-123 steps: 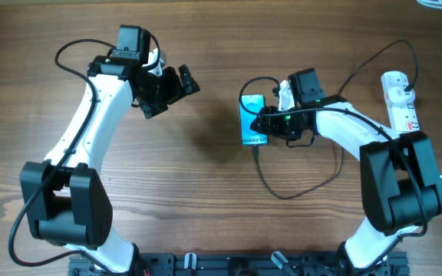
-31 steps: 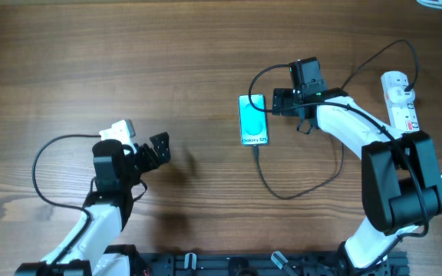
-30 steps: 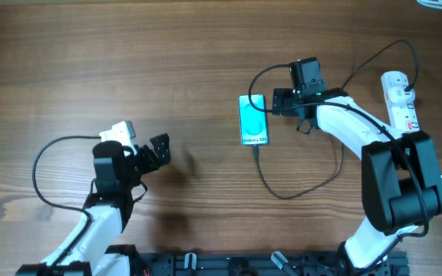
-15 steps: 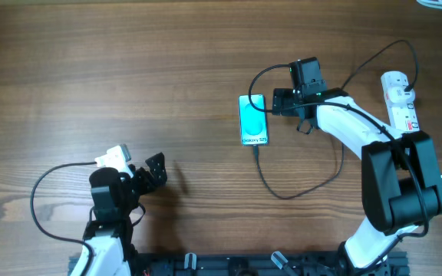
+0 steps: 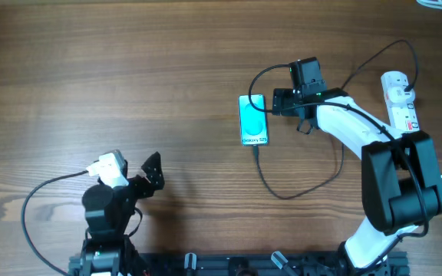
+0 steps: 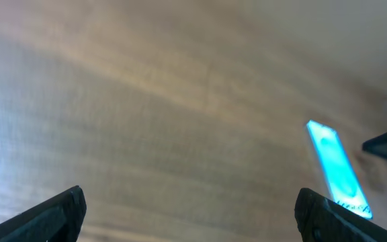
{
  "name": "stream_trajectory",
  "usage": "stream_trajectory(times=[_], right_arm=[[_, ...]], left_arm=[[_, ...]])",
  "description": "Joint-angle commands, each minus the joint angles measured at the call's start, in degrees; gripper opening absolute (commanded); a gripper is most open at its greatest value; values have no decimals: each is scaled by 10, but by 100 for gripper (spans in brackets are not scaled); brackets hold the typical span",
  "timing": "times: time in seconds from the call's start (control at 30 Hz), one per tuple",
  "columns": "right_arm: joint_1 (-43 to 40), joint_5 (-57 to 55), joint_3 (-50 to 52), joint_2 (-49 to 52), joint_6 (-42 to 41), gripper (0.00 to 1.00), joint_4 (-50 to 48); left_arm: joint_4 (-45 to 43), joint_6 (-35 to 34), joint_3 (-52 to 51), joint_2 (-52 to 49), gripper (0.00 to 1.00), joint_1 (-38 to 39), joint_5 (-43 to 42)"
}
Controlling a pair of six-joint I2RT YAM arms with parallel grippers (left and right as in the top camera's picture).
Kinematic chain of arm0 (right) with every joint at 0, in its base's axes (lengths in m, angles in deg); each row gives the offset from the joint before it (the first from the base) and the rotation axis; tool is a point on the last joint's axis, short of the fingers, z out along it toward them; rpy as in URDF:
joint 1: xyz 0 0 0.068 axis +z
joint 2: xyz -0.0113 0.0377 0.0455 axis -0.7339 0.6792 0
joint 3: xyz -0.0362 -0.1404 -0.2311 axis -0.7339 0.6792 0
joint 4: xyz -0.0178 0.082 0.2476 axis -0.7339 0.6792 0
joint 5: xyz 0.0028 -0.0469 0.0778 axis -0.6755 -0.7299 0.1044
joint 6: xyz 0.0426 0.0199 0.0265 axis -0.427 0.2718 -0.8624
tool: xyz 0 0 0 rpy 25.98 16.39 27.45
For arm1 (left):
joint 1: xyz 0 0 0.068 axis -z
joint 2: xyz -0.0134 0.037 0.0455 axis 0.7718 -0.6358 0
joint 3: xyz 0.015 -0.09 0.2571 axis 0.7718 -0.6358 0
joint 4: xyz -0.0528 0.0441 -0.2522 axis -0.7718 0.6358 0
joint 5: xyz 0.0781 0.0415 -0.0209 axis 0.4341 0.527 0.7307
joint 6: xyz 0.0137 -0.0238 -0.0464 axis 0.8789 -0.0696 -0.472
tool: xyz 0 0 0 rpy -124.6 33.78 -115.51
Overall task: Plug charger to phone and switch on socket
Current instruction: 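Release the phone from the right gripper and retract the left arm to rest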
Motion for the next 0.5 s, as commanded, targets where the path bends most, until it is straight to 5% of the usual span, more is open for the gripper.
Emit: stream_trajectory(times=[0.0,0.47], right_arm=[[-2,-11,-7,1,10,100,-2],[-2,-11,-7,1,10,100,-2]], left_arm=[[6,46,-1,70,100,-4,9],[11,152,-1,212,100,46,62]])
